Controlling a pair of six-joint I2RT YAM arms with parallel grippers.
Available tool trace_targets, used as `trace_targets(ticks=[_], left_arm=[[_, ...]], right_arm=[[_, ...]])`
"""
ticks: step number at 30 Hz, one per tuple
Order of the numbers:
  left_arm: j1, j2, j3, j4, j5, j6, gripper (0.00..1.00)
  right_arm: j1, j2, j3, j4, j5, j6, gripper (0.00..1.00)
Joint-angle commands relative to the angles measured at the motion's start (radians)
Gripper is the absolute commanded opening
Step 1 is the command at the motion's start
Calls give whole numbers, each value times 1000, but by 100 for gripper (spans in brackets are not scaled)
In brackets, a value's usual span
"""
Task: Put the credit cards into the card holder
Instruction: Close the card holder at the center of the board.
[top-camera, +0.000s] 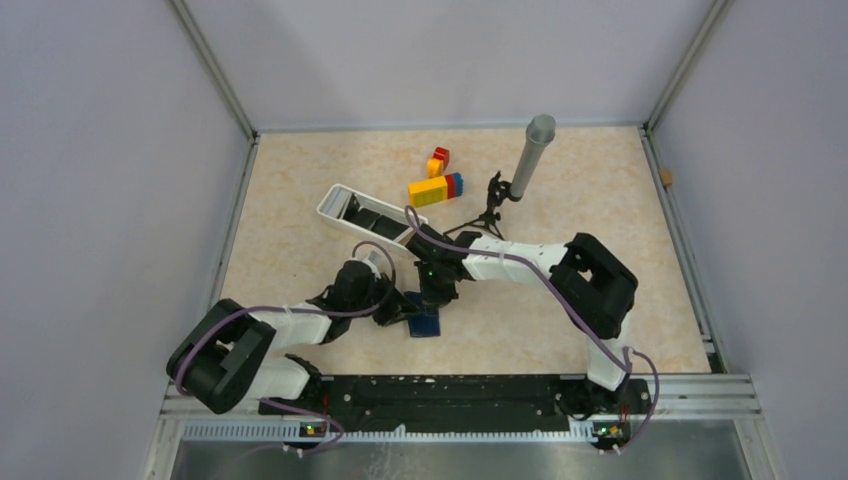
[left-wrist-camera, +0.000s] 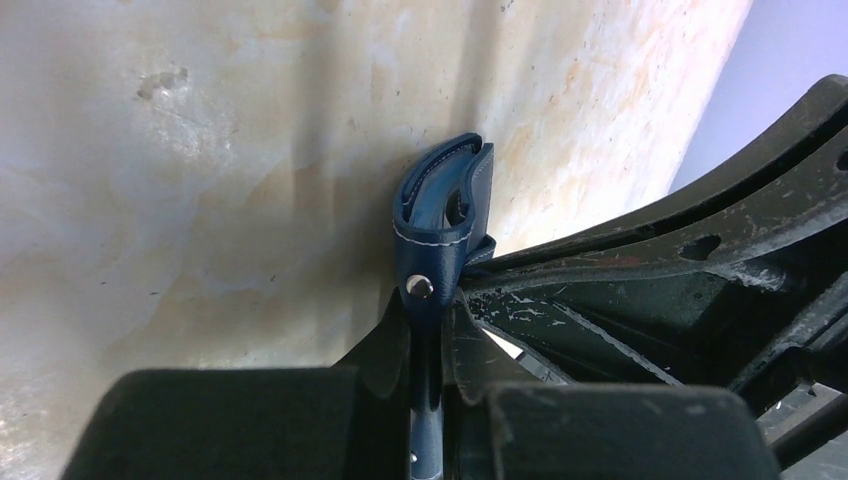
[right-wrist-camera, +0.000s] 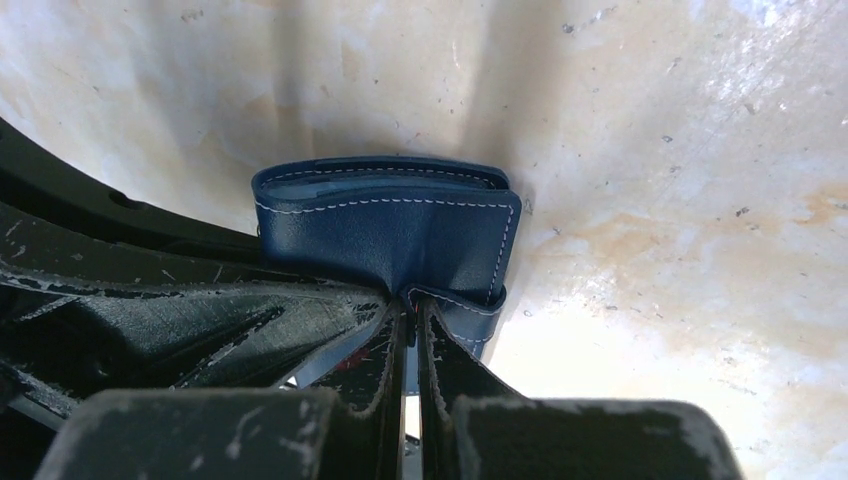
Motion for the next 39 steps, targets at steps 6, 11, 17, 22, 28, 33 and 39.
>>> trace_targets(ticks=[6, 11, 17, 22, 28, 33, 39], left_arm=[[-57, 9, 22, 328, -27, -110, 0], [-58, -18, 22, 325, -19, -107, 0], [-58, -44, 19, 334, 12, -117, 0], [-54, -98, 24, 162, -7, -30, 0], [-43, -170, 65, -119, -78, 145, 0], [-41, -185, 105, -238, -130, 232, 0], [-43, -147, 122, -256, -124, 260, 0]], right_arm=[[141, 296, -68, 303, -5, 151, 0], [157, 318, -86, 351, -12, 174, 0], [159, 336, -58, 367, -15, 168, 1], [159, 233, -75, 325, 20, 119, 3], [159, 60, -67, 180, 100, 63, 11], [159, -38, -67, 117, 141, 57, 14], [159, -125, -76, 105, 166, 60, 24]])
